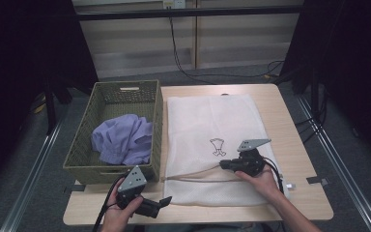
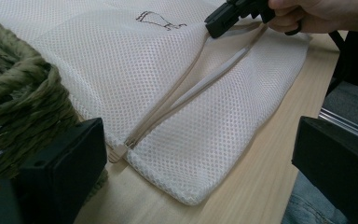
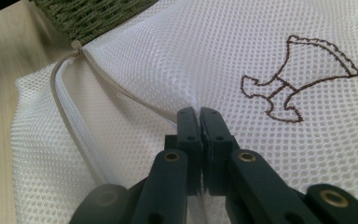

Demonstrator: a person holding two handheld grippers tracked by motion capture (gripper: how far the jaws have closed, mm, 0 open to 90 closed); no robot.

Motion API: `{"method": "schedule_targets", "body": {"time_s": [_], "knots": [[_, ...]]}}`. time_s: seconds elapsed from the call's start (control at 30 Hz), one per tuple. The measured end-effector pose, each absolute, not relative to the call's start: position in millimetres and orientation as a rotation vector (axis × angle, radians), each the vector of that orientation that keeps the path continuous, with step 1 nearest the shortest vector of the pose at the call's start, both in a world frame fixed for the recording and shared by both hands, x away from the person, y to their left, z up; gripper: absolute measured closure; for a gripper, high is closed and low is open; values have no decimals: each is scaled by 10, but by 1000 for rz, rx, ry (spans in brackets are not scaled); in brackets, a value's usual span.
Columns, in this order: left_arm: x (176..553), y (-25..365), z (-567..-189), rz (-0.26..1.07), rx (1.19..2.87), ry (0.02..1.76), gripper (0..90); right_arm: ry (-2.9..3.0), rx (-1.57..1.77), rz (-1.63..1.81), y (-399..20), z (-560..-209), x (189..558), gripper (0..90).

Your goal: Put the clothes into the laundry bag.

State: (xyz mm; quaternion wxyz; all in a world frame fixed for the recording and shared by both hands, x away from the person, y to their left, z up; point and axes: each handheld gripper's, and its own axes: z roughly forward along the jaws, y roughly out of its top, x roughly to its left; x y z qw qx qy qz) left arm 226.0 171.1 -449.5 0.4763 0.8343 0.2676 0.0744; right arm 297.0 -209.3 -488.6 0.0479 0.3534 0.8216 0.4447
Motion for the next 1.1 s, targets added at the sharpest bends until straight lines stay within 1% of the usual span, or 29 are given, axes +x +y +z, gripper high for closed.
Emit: {"method": "schedule_targets", "body": {"time_s": [0.2,0.6,1.1], "knots": [[2262,1709,-4495,183,2040,653,29,2483,1086,1401,-2119,-4839,2980,886],[2253,1692,-4490,170,2034,648,28,2414,1096,1512,-2191,-4639,3010,890],[2249,1702,-4486,169,2028,656,27,2361,1089,1590,-2195,-4455,3059,894]]}}
